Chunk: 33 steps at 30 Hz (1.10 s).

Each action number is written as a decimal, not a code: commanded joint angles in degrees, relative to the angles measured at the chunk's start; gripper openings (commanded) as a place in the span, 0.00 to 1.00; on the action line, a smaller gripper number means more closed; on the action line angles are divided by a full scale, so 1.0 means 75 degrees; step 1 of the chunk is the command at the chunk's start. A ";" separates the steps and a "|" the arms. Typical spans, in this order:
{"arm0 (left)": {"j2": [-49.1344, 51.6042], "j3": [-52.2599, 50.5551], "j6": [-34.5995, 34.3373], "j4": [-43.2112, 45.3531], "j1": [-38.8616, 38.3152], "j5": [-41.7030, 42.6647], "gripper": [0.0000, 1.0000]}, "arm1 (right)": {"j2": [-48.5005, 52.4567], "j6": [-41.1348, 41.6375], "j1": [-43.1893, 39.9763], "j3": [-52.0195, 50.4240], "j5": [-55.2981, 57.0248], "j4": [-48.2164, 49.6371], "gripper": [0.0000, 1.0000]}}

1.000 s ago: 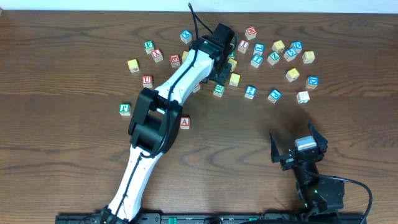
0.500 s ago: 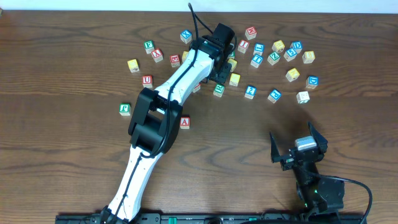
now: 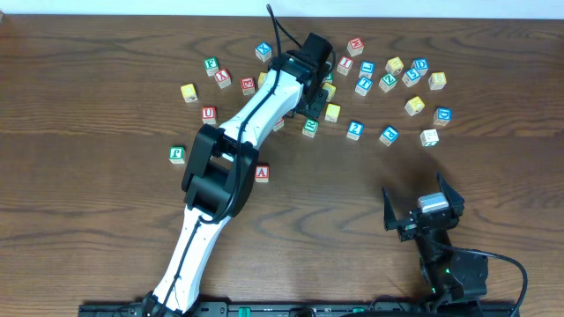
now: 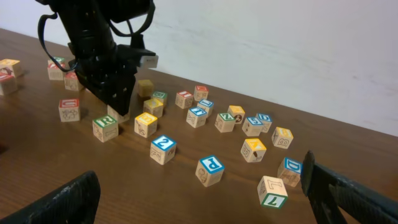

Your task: Spell out AI2

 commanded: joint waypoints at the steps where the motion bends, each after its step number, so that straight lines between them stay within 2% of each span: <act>1: -0.0609 0.0114 0.0044 -0.0064 0.0038 0.0073 0.25 | -0.0041 0.0090 -0.0082 -0.0009 0.0009 -0.0032 0.99; 13: -0.2576 0.0114 0.0035 -0.0469 0.0038 0.0070 0.24 | -0.0041 0.0090 -0.0082 -0.0009 0.0009 -0.0032 0.99; 18: -0.3465 0.0114 -0.0283 -0.1221 0.0038 -0.0093 0.23 | -0.0041 0.0090 -0.0082 -0.0009 0.0009 -0.0032 0.99; 28: -0.4304 0.0096 -0.1005 -0.3348 0.0082 -0.0781 0.08 | -0.0041 0.0090 -0.0082 -0.0009 0.0009 -0.0032 0.99; 33: -0.4316 -0.0207 -0.1055 -0.3558 0.0085 -0.0799 0.08 | -0.0041 0.0090 -0.0082 -0.0009 0.0009 -0.0032 0.99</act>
